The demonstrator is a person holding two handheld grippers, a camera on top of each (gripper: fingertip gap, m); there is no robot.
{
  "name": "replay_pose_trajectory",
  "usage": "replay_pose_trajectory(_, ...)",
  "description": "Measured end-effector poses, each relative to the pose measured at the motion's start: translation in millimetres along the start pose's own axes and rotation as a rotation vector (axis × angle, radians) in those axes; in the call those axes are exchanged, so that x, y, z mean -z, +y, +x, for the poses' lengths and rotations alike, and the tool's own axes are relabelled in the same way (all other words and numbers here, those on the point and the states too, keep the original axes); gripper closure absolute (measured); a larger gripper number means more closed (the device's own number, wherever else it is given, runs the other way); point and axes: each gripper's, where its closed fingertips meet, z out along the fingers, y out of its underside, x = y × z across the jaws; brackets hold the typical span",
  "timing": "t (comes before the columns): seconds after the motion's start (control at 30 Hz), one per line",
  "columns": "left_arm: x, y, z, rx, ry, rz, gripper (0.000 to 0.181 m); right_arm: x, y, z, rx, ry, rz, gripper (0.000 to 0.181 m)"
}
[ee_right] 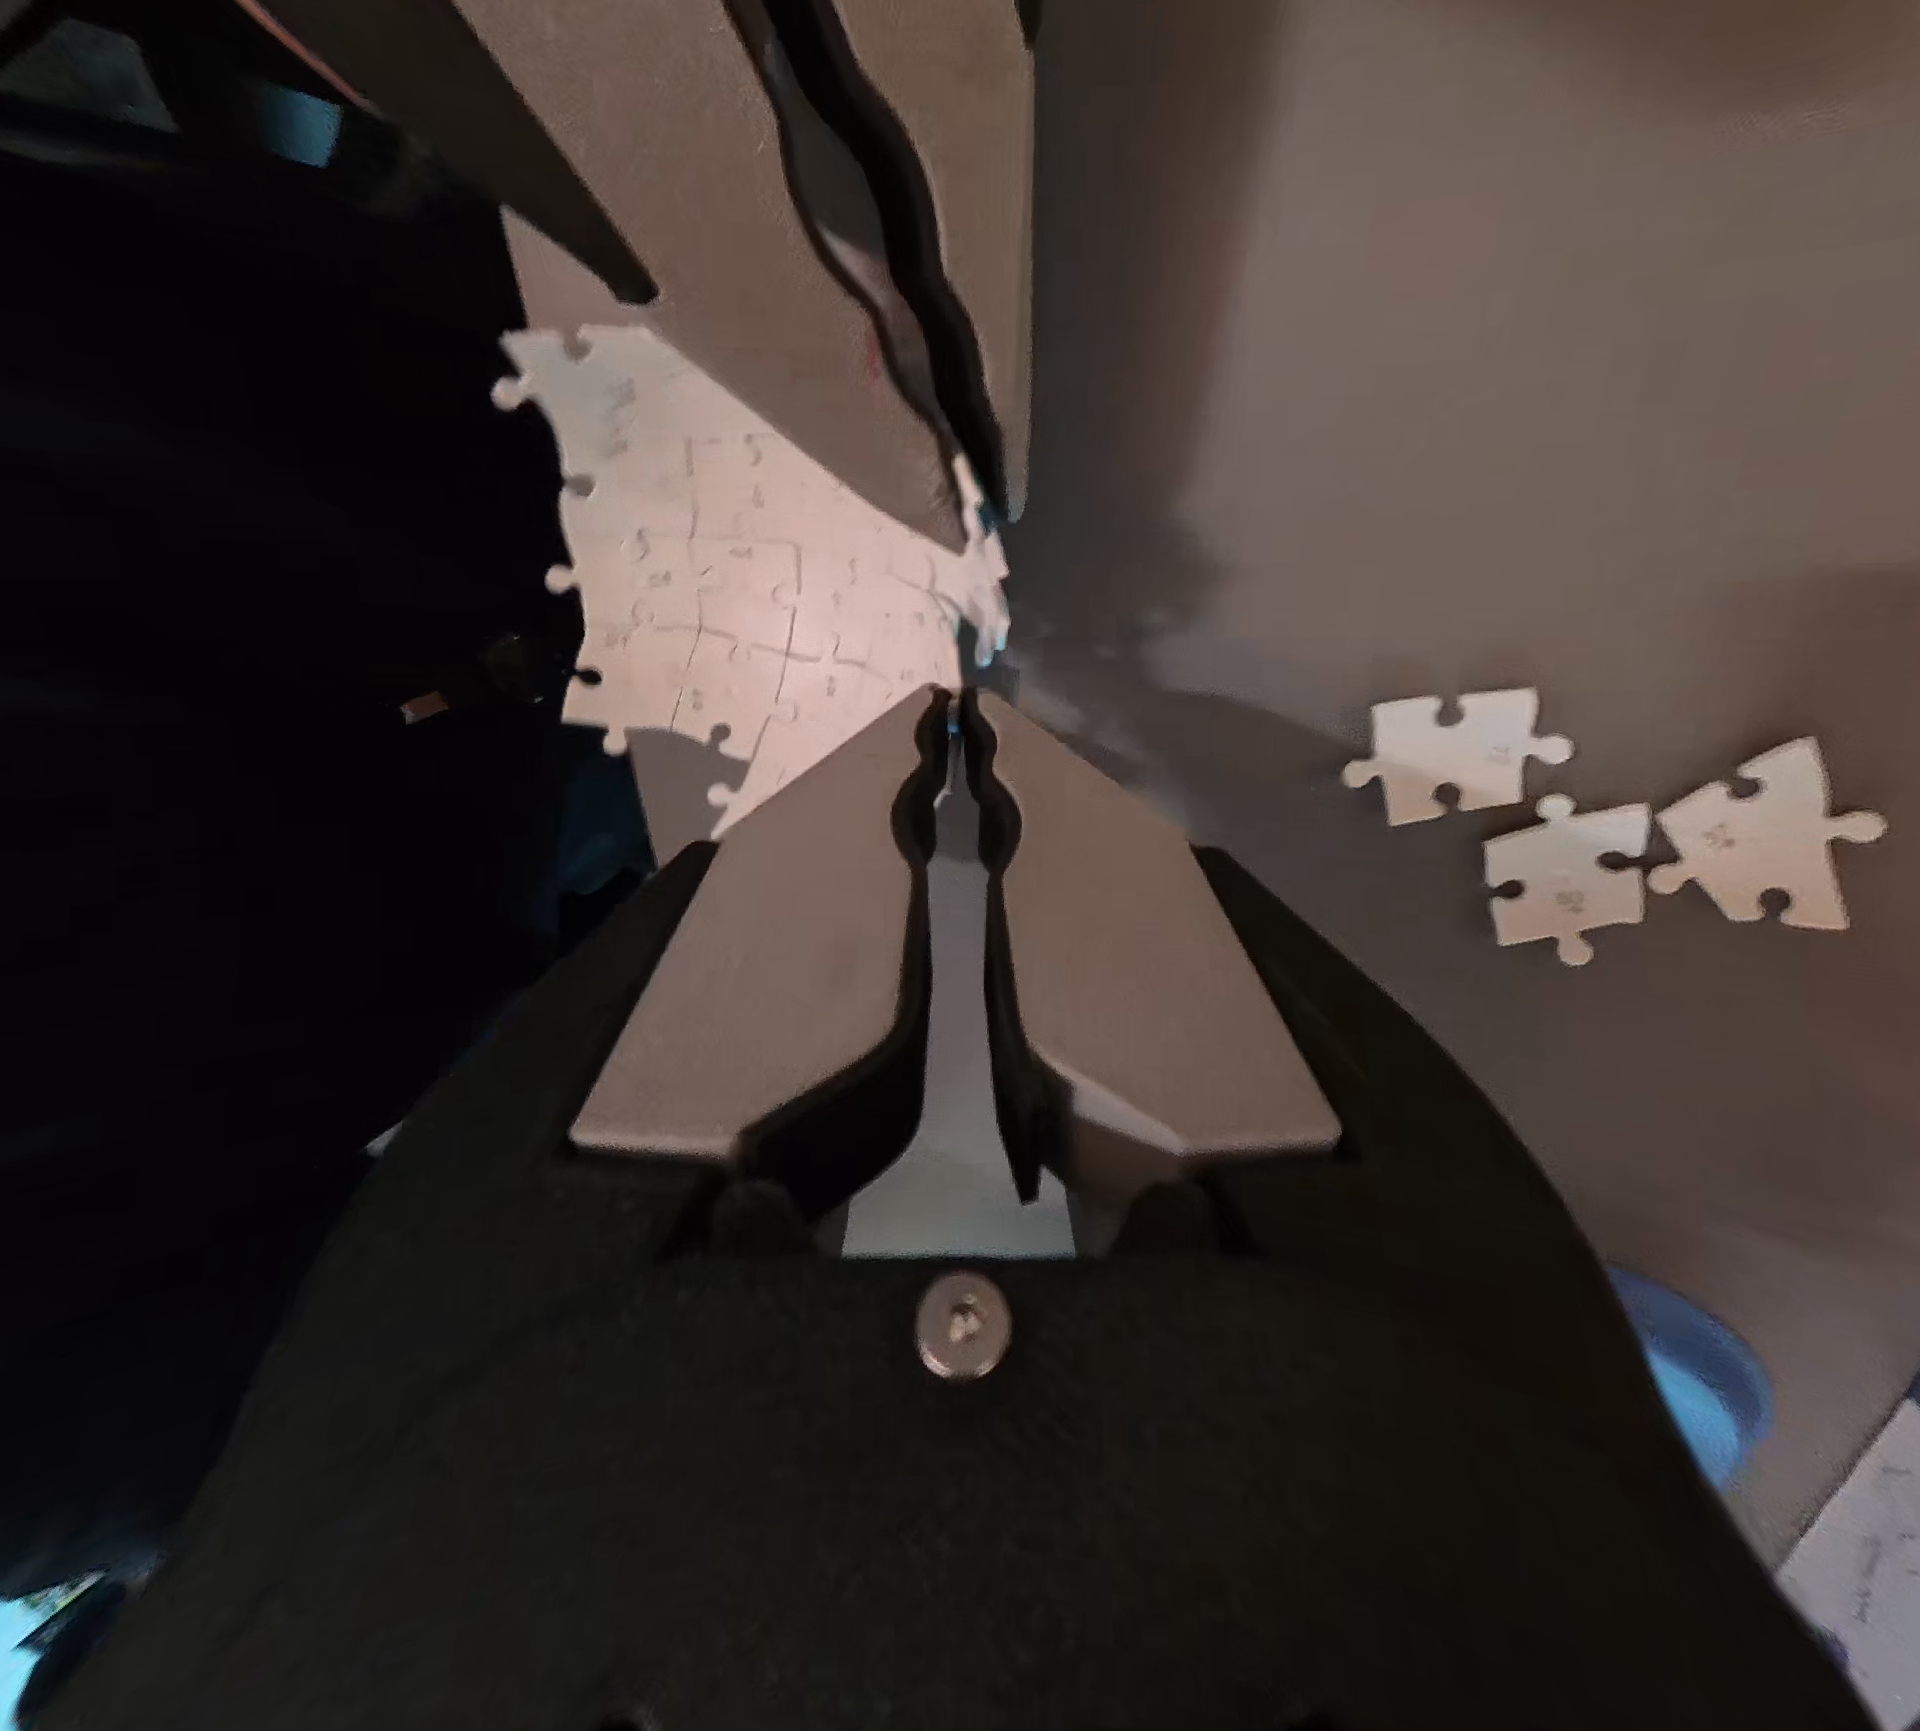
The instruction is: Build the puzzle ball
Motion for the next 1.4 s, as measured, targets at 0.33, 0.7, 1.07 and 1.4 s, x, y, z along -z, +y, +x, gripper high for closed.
replay_pose_trajectory(0.33, 7.7, 1.0, -4.0, 0.043, -0.051, 0.108, 0.178, 10.1, -6.8, -36.5, 0.025, 0.067, 0.041, 0.181)
replay_pose_trajectory(0.7, 15.7, 8.6, 12.3, 0.042, -0.023, 0.132, 0.173, -13.8, 19.6, -26.9, -0.011, 0.153, -0.072, 0.181)
replay_pose_trajectory(1.07, 29.3, 3.0, 21.1, -0.001, -0.001, 0.027, 0.151, -20.5, 8.5, -13.5, 0.050, 0.198, -0.057, 0.181)
replay_pose_trajectory(1.4, 1.4, 37.6, 1.4, 0.002, 0.042, -0.370, 0.139, -26.7, 6.6, -10.4, 0.056, 0.118, -0.022, 0.181)
